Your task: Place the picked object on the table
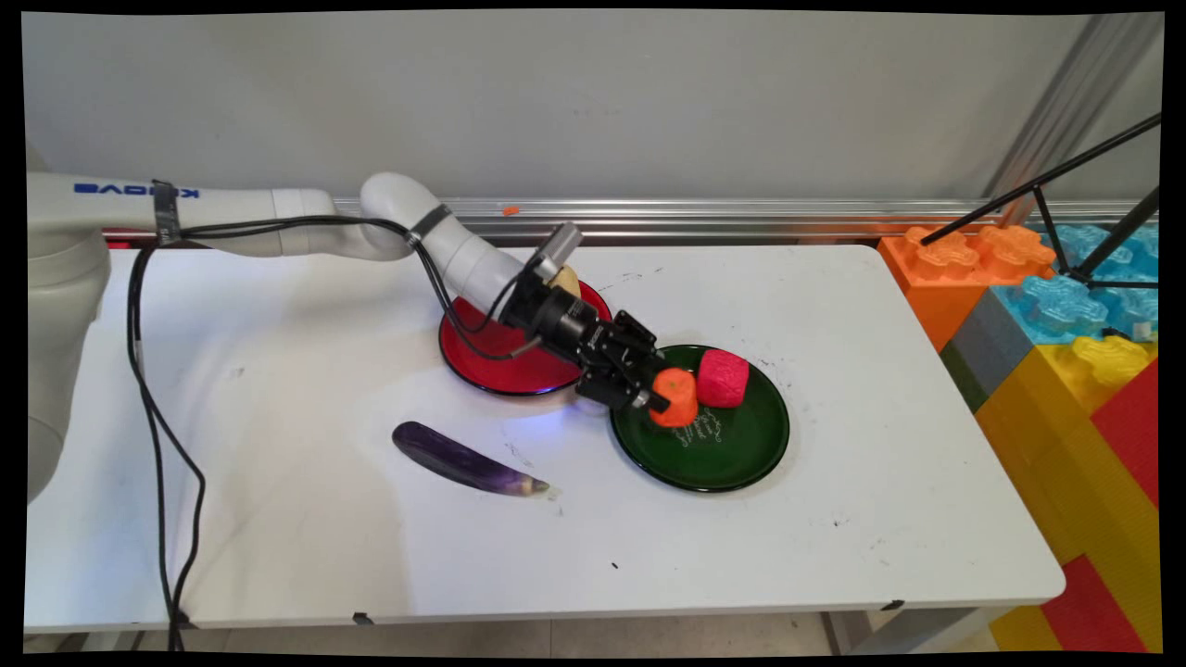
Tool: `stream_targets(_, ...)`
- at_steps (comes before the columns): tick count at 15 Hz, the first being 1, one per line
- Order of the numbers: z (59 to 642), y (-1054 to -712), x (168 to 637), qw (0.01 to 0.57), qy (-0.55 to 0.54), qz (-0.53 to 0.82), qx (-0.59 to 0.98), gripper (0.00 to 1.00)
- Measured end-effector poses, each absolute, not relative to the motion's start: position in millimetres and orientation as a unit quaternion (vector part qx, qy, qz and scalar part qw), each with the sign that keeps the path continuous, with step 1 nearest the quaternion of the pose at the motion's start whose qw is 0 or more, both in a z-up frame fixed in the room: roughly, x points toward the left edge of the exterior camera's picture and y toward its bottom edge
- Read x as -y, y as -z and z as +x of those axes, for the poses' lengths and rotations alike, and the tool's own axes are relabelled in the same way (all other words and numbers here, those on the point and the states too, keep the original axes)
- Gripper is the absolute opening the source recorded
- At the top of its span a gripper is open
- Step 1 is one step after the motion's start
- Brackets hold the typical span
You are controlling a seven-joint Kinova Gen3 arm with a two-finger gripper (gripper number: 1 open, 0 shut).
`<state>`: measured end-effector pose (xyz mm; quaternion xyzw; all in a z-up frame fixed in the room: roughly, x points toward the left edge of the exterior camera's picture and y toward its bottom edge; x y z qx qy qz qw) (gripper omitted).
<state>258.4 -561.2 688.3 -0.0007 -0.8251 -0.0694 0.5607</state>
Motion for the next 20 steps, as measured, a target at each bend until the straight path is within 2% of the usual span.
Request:
stream_targets(10,290,-737,547,0.591,0.06,0.001,0.804,0.0)
stream_targets(20,348,-759,509,0.601,0.074,-0.016,0.796,0.0)
